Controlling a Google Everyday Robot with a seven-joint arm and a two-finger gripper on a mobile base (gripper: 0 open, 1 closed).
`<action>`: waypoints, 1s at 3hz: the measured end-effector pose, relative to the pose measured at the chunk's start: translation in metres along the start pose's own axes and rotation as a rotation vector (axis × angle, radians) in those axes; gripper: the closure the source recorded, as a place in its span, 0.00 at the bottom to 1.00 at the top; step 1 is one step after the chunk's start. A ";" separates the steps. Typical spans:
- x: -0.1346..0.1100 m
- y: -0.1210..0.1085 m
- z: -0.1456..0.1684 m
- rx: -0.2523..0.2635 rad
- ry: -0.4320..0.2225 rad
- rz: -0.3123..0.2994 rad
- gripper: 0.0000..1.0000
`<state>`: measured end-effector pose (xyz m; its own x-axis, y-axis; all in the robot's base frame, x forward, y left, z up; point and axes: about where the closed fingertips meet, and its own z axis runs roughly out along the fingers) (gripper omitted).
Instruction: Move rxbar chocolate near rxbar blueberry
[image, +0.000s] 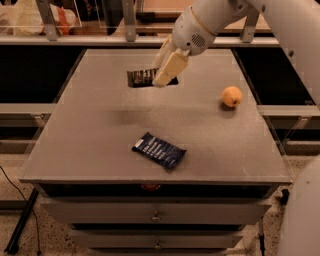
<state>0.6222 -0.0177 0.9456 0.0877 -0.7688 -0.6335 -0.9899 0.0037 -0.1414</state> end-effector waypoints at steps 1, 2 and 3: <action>-0.013 0.034 0.011 -0.044 -0.026 -0.023 1.00; -0.014 0.061 0.018 -0.059 -0.023 -0.009 1.00; -0.007 0.078 0.028 -0.050 0.018 0.016 1.00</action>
Offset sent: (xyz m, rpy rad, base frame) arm -0.0922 0.0256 -0.0256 0.0093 0.0688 0.0394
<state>0.5475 0.0062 0.9175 0.0698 -0.7804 -0.6214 -0.9956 -0.0152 -0.0927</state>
